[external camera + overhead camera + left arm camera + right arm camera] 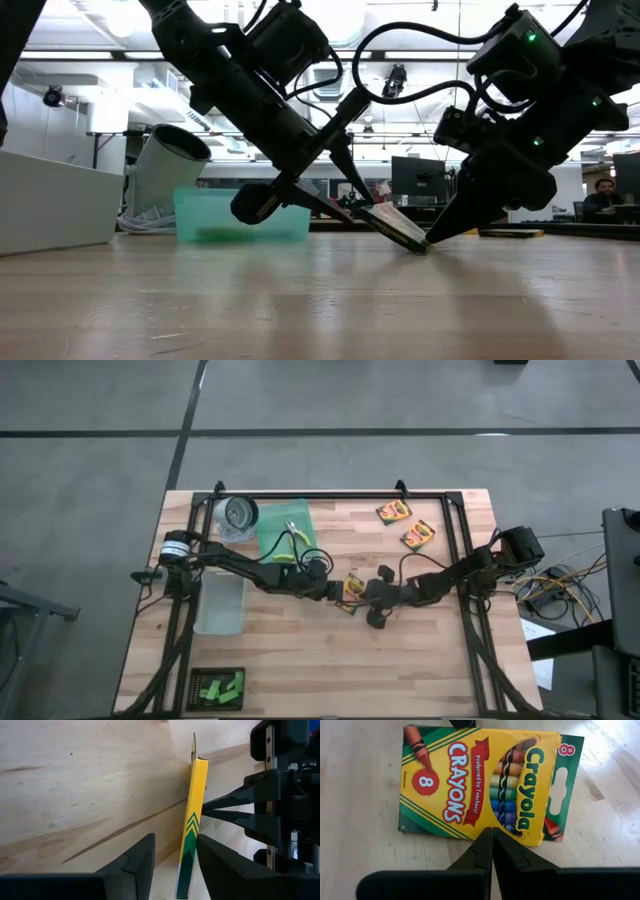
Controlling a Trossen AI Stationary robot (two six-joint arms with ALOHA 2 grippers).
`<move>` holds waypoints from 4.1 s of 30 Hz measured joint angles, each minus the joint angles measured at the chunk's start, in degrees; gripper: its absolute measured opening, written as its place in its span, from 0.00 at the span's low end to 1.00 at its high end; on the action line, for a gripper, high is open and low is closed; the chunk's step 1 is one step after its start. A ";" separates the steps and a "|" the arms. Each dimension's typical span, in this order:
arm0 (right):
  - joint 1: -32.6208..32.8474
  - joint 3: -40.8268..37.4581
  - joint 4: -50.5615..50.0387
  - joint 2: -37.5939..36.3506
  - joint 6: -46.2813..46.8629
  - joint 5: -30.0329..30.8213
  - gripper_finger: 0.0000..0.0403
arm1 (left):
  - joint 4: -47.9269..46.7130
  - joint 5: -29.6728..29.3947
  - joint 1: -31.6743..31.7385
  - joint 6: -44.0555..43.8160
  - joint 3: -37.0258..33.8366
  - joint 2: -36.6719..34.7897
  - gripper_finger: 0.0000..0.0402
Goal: Pick & Place School Supplies
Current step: Put the yellow crayon box into the gray bin
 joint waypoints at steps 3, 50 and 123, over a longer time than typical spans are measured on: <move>-0.02 0.17 -0.03 0.07 0.00 0.00 0.02 | 0.00 0.00 0.00 0.04 -0.01 0.00 0.37; -0.11 2.19 2.14 0.20 -0.22 0.35 0.02 | 6.86 5.53 -0.04 -1.38 0.85 5.07 0.37; 0.02 -6.43 -20.91 -56.76 -8.33 4.98 0.02 | 6.88 5.35 0.33 -2.91 1.16 5.01 0.12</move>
